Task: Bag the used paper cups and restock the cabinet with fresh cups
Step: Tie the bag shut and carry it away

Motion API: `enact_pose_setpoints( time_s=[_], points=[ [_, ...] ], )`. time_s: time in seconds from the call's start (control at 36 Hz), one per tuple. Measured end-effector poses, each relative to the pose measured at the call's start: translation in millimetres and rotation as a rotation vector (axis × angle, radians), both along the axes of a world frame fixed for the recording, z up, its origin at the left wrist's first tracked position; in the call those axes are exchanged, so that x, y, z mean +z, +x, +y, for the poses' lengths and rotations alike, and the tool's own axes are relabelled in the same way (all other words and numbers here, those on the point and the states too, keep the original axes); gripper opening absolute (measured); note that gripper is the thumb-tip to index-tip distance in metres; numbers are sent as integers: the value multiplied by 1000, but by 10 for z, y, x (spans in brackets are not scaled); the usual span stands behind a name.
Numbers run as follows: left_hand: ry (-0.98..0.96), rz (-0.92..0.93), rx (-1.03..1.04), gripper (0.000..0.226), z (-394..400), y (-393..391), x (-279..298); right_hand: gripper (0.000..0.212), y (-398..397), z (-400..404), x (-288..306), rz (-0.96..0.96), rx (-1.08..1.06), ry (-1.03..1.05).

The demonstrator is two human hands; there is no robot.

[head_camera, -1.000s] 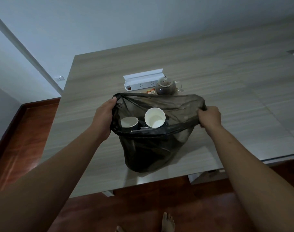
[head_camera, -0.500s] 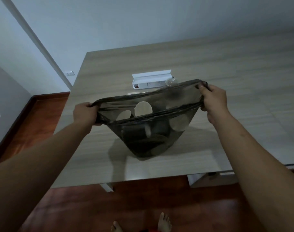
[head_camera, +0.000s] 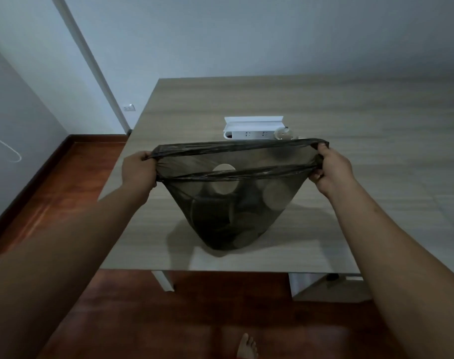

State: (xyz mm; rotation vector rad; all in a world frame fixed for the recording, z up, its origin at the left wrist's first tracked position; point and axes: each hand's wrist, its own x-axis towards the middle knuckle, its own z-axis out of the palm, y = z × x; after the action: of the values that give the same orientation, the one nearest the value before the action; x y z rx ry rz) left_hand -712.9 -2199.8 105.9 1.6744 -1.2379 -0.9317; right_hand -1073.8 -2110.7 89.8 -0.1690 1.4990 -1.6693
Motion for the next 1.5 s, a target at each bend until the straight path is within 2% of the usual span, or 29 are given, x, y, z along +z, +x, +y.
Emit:
enact_pose_setpoints(
  time_s=[0.11, 0.25, 0.31, 0.36, 0.42, 0.5, 0.56, 0.61, 0.67, 0.75, 0.86, 0.92, 1.03, 1.11, 1.22, 1.28, 1.33, 1.42, 1.44, 1.5],
  points=[
    [37, 62, 17, 16, 48, 176, 2, 13, 189, -41, 96, -79, 16, -17],
    [143, 118, -32, 16, 115, 401, 2, 24, 390, -44, 185, -145, -23, -39],
    [177, 97, -104, 17, 164, 564, -4, 25, 464, -33, 210, -149, -43, -40],
    [190, -15, -199, 16, 199, 715, -6, 25, 468, -11, 226, -123, -47, -29],
    [181, -209, -294, 13, 223, 869, 8, 25, 428, 32, 234, -33, -11, 2],
    [174, -470, -394, 11, 213, 1064, 57, 16, 330, 106, 235, 264, 164, 91],
    [214, -577, -413, 19, 193, 1165, 91, 7, 250, 161, 189, 503, 309, 182],
    [262, -589, -425, 26, 146, 1235, 111, 12, 155, 200, 128, 682, 423, 276],
    [280, -497, -446, 27, 99, 1257, 136, 11, 89, 240, 90, 800, 514, 365],
    [256, -227, -483, 20, 0, 1183, 147, 18, -13, 258, 44, 919, 569, 446],
    [275, 324, -459, 20, -112, 1068, 15, 18, -92, 204, -21, 945, 548, 450],
    [258, 606, -473, 31, -136, 958, -37, 18, -114, 174, -48, 903, 557, 427],
    [163, 1056, -343, 26, -123, 600, -98, 11, -114, 141, -142, 744, 578, 320],
    [138, 1232, -183, 37, -112, 345, -108, 14, -81, 111, -244, 550, 521, 191],
    [183, 1281, 11, 64, -237, 157, -259, 22, 123, 40, -387, 99, 348, -45],
    [267, 1255, 29, 56, -303, 91, -344, 27, 274, -17, -420, -194, 258, -168],
    [315, 1225, -20, 45, -376, 89, -436, 44, 437, -75, -413, -420, 277, -262],
    [340, 1241, -106, 20, -461, 88, -492, 63, 635, -198, -406, -593, 225, -371],
    [342, 1235, -139, 13, -471, 98, -496, 63, 687, -243, -385, -612, 167, -386],
    [371, 1176, -183, 15, -519, 100, -526, 49, 758, -325, -372, -632, 45, -399]
  ],
)
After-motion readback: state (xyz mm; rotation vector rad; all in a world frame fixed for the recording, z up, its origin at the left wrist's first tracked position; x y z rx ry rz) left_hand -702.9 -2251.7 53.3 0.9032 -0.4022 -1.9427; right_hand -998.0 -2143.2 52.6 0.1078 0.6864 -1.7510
